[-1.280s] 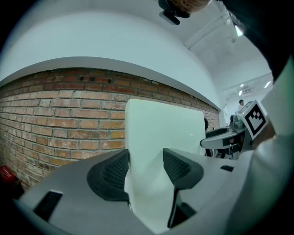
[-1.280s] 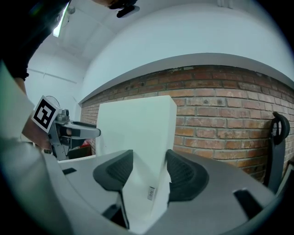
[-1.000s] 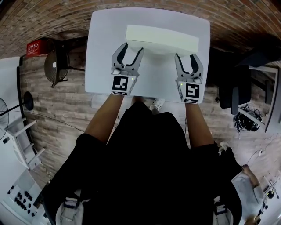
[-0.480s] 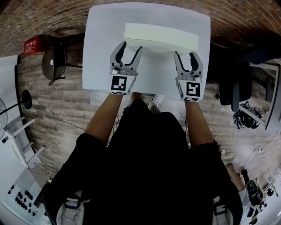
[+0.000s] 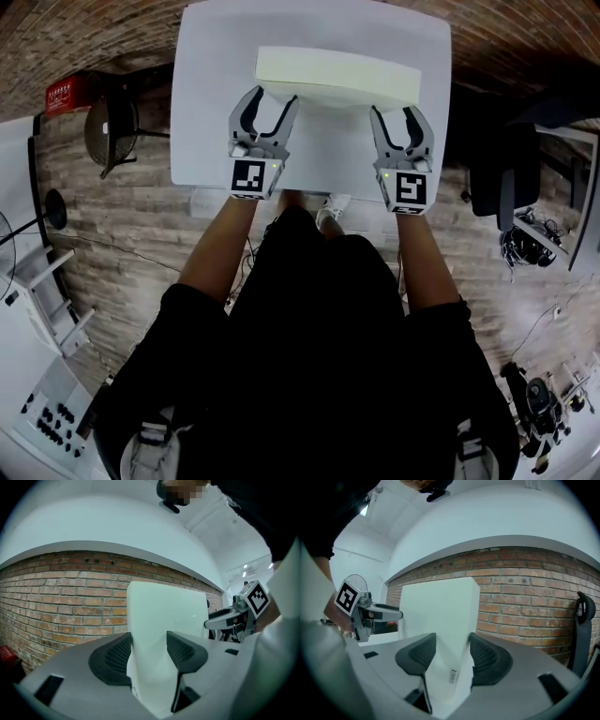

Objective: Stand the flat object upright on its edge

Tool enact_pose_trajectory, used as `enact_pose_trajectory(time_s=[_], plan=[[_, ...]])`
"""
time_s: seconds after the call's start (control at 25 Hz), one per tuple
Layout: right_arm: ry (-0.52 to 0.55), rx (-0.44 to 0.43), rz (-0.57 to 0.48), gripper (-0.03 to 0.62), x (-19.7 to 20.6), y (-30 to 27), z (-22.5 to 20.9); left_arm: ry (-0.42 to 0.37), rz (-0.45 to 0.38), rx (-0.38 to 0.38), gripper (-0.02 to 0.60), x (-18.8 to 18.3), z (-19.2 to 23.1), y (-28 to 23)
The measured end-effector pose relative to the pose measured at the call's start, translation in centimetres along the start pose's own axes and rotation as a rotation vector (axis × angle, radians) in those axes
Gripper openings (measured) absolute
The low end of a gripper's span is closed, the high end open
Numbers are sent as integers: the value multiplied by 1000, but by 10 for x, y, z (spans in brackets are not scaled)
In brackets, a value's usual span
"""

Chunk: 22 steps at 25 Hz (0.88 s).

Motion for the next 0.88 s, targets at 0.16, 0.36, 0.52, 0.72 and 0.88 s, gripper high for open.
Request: enact_pose_trajectory(time_s=[0.16, 0.36, 0.52, 0.72, 0.88], plan=[[-11, -5, 1, 224, 2, 1, -1, -13, 9, 10, 236, 0, 0, 1], [-17, -18, 8, 246, 1, 2, -2, -25, 30, 26, 240, -3, -1, 1], [-19, -29, 15, 267, 2, 3, -5, -26, 42, 47, 241, -4, -1, 2], [-34, -45, 18, 279, 1, 4, -5, -24, 54, 56, 242, -5, 1, 3], [-41, -53, 19, 282, 1, 4, -5, -23, 61, 62, 242, -5, 1, 4]])
Point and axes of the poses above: the fingertips, and each gripper's own axes: y backward along the fingers, z to its left, x out of its underside, the point moved 8 cm from there along y, backward along the fingers, and after that the axes turned 5 degrees about -y, right-handed, at the moved point
